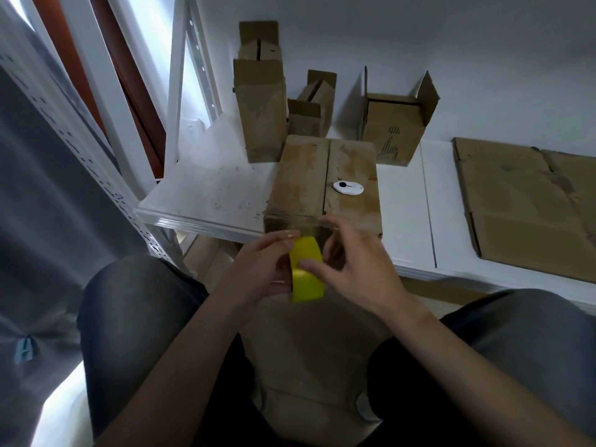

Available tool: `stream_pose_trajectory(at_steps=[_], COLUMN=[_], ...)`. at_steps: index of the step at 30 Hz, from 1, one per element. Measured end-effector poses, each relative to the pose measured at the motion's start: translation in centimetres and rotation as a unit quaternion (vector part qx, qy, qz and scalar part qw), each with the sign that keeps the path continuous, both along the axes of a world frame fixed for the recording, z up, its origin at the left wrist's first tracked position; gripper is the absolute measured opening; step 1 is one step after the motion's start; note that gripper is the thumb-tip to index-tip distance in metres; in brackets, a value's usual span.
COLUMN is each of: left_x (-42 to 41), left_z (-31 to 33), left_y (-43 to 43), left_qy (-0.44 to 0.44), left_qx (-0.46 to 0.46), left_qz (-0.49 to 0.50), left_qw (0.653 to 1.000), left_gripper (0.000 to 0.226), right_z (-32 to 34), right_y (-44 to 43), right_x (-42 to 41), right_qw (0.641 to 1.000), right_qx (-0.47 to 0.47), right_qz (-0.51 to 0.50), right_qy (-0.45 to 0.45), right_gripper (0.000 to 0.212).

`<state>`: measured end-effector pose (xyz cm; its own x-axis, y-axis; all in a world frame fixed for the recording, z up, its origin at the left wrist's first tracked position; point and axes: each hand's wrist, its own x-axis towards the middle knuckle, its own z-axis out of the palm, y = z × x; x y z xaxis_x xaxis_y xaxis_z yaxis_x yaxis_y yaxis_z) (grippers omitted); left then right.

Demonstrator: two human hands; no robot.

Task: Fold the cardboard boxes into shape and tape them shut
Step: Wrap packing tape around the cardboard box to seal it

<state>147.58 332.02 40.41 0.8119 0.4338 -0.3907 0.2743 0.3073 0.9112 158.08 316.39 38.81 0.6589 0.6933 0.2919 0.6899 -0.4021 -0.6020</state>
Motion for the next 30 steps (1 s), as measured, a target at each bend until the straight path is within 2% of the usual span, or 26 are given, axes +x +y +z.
stream_pose_trajectory(at_steps=[3, 5, 7, 10, 11, 15, 17, 21, 27, 30], left_x=[0.4, 0.4, 0.5, 0.7, 0.8, 1.2, 1.2, 1.1, 0.9, 0.6], left_z=[1.4, 2.3, 2.6, 2.8, 3.0, 3.3, 3.5, 3.2, 2.7, 2.2], left_y=[-0.8, -1.2, -1.4, -1.5, -1.6, -1.3, -0.9, -0.6, 1.0, 1.8], left_qy=[-0.03, -0.045, -0.053, -0.038, -0.034, -0.015, -0.032, -0.062, -0.058, -0.06], left_qx=[-0.01, -0.009, 0.051, 0.174, 0.19, 0.268, 0.295, 0.309, 0.296, 0.279], left_qz=[0.001, 0.006, 0.023, 0.034, 0.035, 0.018, 0.012, 0.023, 0.112, 0.1], left_qw=[0.999, 0.999, 0.997, 0.983, 0.981, 0.963, 0.955, 0.949, 0.947, 0.953], left_gripper=[0.021, 0.019, 0.015, 0.006, 0.003, 0.012, 0.009, 0.016, 0.015, 0.015], right_z=[0.2, 0.5, 0.9, 1.7, 2.0, 3.0, 3.5, 4.4, 5.4, 5.5], right_y=[-0.3, -0.6, -1.0, -1.7, -2.0, -2.9, -3.4, -4.2, -6.0, -7.7], right_x=[-1.6, -1.8, -1.6, -1.3, -1.3, -0.7, -0.1, 0.9, 3.1, 4.2], right_qw=[1.0, 0.997, 0.995, 0.996, 0.997, 0.996, 0.995, 0.99, 0.988, 0.986], right_qx=[0.013, 0.042, 0.065, 0.075, 0.068, 0.007, 0.0, 0.014, -0.073, -0.063], right_qz=[0.001, -0.01, -0.016, 0.008, 0.027, 0.072, 0.085, 0.108, 0.089, 0.089], right_qy=[0.007, 0.063, 0.077, 0.051, 0.035, -0.046, -0.052, -0.089, -0.105, -0.128], right_gripper=[0.079, 0.074, 0.069, 0.061, 0.058, 0.056, 0.055, 0.048, 0.041, 0.038])
